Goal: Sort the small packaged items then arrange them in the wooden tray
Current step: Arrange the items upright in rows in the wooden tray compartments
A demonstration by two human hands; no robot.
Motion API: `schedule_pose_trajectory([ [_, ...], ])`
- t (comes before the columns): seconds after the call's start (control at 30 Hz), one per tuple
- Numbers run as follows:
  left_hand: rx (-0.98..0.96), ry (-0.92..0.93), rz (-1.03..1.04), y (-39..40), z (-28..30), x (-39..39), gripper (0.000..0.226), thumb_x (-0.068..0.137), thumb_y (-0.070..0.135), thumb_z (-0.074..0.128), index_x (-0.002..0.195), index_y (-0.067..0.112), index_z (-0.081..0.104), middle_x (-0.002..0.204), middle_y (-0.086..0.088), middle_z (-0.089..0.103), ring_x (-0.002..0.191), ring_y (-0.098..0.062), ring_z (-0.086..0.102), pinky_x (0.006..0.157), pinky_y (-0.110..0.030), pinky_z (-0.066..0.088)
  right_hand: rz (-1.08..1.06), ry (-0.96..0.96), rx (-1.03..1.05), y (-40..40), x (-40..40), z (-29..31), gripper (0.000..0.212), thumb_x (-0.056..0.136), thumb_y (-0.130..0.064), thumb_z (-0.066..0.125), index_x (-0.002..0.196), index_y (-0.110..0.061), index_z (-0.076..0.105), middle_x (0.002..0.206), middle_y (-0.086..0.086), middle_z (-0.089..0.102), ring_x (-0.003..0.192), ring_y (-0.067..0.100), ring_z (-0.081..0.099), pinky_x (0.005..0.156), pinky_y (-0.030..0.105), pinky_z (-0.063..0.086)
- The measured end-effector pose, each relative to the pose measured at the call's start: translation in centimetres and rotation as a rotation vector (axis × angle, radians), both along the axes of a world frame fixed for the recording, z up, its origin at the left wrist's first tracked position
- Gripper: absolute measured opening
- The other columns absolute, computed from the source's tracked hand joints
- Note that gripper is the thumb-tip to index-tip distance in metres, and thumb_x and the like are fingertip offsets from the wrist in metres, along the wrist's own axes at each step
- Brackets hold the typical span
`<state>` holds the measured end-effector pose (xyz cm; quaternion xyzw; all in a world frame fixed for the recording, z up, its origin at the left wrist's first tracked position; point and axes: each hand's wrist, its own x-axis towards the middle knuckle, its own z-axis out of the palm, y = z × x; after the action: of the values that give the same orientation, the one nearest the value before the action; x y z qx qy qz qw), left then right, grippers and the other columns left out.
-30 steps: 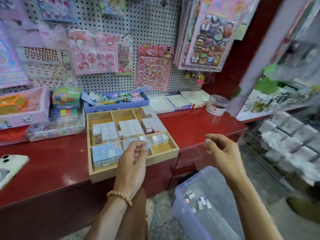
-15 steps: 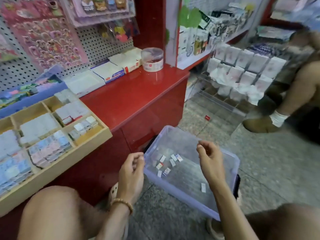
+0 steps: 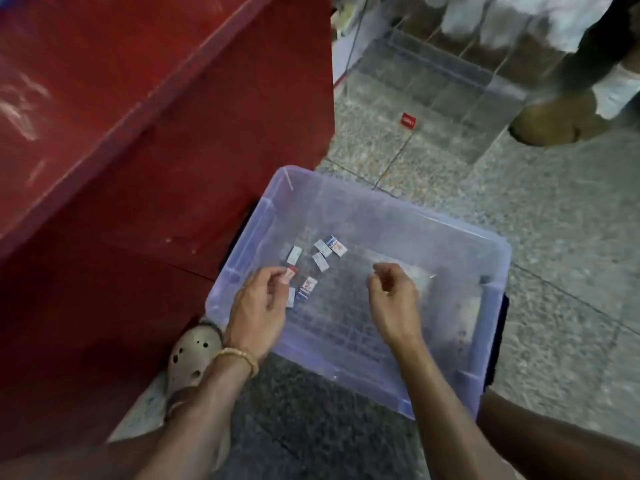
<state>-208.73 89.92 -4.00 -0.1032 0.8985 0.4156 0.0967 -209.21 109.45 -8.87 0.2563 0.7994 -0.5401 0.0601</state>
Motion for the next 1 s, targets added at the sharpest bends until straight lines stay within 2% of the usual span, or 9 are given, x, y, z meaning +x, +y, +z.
schedule_pose_trajectory([
  [0.1, -0.193, 0.029, -0.140, -1.7, -3.1, -1.2, 0.032, 0.096, 0.046, 0.038, 0.110, 0.025, 0.057, 0.108, 0.002, 0.058, 0.095, -0.020, 0.061, 0.081, -0.037, 0.053, 0.116, -0.054, 0.079, -0.4, -2.2, -4.8, 0.022, 0.094, -0.017, 0.058, 0.113, -0.012, 0.068, 0.102, 0.010, 0.070, 0.092, 0.027, 0.064, 0.088, 0.037, 0.050],
  [0.17, -0.309, 0.065, -0.183, -2.3, -4.2, -0.9, 0.037, 0.094, 0.047, 0.035, 0.113, 0.024, 0.056, 0.109, 0.002, 0.059, 0.093, -0.023, 0.063, 0.074, -0.042, 0.056, 0.211, -0.075, 0.135, -0.6, -4.0, -7.5, 0.025, 0.094, -0.018, 0.057, 0.116, -0.010, 0.067, 0.109, 0.013, 0.069, 0.101, 0.030, 0.063, 0.091, 0.037, 0.048],
  [0.27, -0.408, 0.109, -0.131, -1.7, -4.2, -0.5, 0.037, 0.095, 0.044, 0.037, 0.112, 0.020, 0.059, 0.106, 0.002, 0.063, 0.088, -0.023, 0.065, 0.068, -0.041, 0.056, 0.413, -0.008, 0.238, -1.4, -7.1, -11.2, 0.036, 0.095, -0.022, 0.055, 0.125, -0.004, 0.062, 0.124, 0.018, 0.061, 0.117, 0.035, 0.056, 0.098, 0.037, 0.041],
  [0.4, -0.460, 0.141, -0.068, -1.2, -4.5, -0.7, 0.032, 0.094, 0.042, 0.042, 0.109, 0.021, 0.061, 0.099, 0.004, 0.064, 0.083, -0.018, 0.063, 0.068, -0.032, 0.054, 0.712, 0.141, 0.486, -4.2, -9.8, -16.0, 0.055, 0.082, -0.039, 0.049, 0.121, -0.002, 0.063, 0.126, 0.025, 0.060, 0.112, 0.047, 0.056, 0.095, 0.051, 0.048],
  [0.6, -0.473, 0.173, -0.040, -1.1, -4.9, -0.7, 0.026, 0.094, 0.038, 0.046, 0.104, 0.019, 0.061, 0.093, 0.005, 0.065, 0.080, -0.011, 0.060, 0.065, -0.028, 0.051, 0.932, 0.235, 0.665, -5.9, -8.2, -18.0, 0.052, 0.074, -0.039, 0.057, 0.115, -0.009, 0.067, 0.128, 0.020, 0.061, 0.117, 0.050, 0.054, 0.093, 0.058, 0.047],
  [0.73, -0.462, 0.175, -0.025, -1.1, -4.9, -0.7, 0.026, 0.094, 0.038, 0.047, 0.102, 0.019, 0.062, 0.090, 0.007, 0.065, 0.078, -0.009, 0.059, 0.064, -0.027, 0.048, 1.032, 0.248, 0.723, -5.9, -7.8, -18.5, 0.072, 0.074, -0.071, 0.057, 0.128, -0.022, 0.062, 0.141, 0.017, 0.053, 0.128, 0.050, 0.045, 0.099, 0.065, 0.035],
  [0.8, -0.470, 0.173, -0.022, -1.2, -4.9, -0.7, 0.025, 0.094, 0.037, 0.047, 0.101, 0.019, 0.062, 0.088, 0.007, 0.065, 0.076, -0.009, 0.058, 0.064, -0.023, 0.043, 1.142, 0.267, 0.743, -5.5, -7.7, -18.8, 0.077, 0.069, -0.075, 0.058, 0.127, -0.024, 0.063, 0.143, 0.016, 0.052, 0.130, 0.051, 0.043, 0.100, 0.069, 0.033],
  [0.9, -0.473, 0.179, -0.013, -1.1, -4.8, -0.7, 0.024, 0.093, 0.036, 0.048, 0.100, 0.018, 0.063, 0.085, 0.006, 0.065, 0.073, -0.008, 0.057, 0.063, -0.022, 0.039, 1.240, 0.315, 0.727, -3.9, -7.6, -19.2, 0.066, 0.073, -0.068, 0.056, 0.119, -0.022, 0.066, 0.137, 0.015, 0.056, 0.125, 0.049, 0.050, 0.098, 0.059, 0.040],
  [1.0, -0.483, 0.182, -0.013, -1.1, -4.7, -0.7, 0.026, 0.093, 0.037, 0.046, 0.099, 0.018, 0.063, 0.083, 0.007, 0.065, 0.071, -0.009, 0.057, 0.061, -0.022, 0.040, 1.198, 0.399, 0.746, -3.2, -7.2, -19.7, 0.039, 0.076, -0.045, 0.074, 0.105, -0.019, 0.067, 0.126, 0.015, 0.061, 0.114, 0.044, 0.055, 0.086, 0.048, 0.043],
])
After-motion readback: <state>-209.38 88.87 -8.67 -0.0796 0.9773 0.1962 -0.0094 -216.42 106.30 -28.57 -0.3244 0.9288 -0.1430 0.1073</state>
